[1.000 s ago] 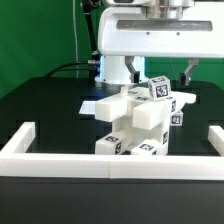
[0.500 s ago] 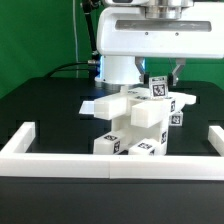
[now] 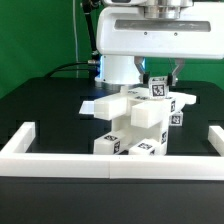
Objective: Assemble chair
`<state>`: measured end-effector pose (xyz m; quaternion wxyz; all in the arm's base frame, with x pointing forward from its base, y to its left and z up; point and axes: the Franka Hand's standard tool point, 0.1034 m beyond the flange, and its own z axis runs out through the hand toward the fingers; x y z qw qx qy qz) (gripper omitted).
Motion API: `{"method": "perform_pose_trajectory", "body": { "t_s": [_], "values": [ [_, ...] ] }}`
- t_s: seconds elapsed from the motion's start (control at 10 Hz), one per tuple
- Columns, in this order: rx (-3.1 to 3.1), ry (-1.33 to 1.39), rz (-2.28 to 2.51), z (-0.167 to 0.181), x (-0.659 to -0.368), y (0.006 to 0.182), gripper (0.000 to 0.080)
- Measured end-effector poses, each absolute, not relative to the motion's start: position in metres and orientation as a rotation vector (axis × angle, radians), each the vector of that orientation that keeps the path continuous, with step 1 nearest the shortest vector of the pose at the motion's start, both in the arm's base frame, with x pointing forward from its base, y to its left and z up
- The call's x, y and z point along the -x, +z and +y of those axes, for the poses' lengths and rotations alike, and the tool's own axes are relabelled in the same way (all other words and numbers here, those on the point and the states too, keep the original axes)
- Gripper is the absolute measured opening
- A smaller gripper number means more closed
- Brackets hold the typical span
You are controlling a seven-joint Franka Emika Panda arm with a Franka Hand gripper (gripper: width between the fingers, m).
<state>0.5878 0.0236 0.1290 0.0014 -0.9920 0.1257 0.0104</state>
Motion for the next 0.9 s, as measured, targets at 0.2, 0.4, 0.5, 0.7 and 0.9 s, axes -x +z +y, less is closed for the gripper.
{"method": "perform_pose_trajectory", "body": {
  "t_s": [0.2,0.4,0.5,0.7,0.9],
  "values": [
    [3.077,0.033,0.629,0.0234,-0.5878,0.1290,0.0287],
    [3.026,0.033,0.842,0.0235,-0.5878,0.1289,0.0287],
    [2.973,0.033,1.018,0.0237,-0.5878,0.1289,0.0287],
    [2.915,0.033,1.178,0.0238,-0.5877,0.1289,0.0287],
    [2.778,0.033,1.475,0.0247,-0.5877,0.1288,0.0287]
  ]
}}
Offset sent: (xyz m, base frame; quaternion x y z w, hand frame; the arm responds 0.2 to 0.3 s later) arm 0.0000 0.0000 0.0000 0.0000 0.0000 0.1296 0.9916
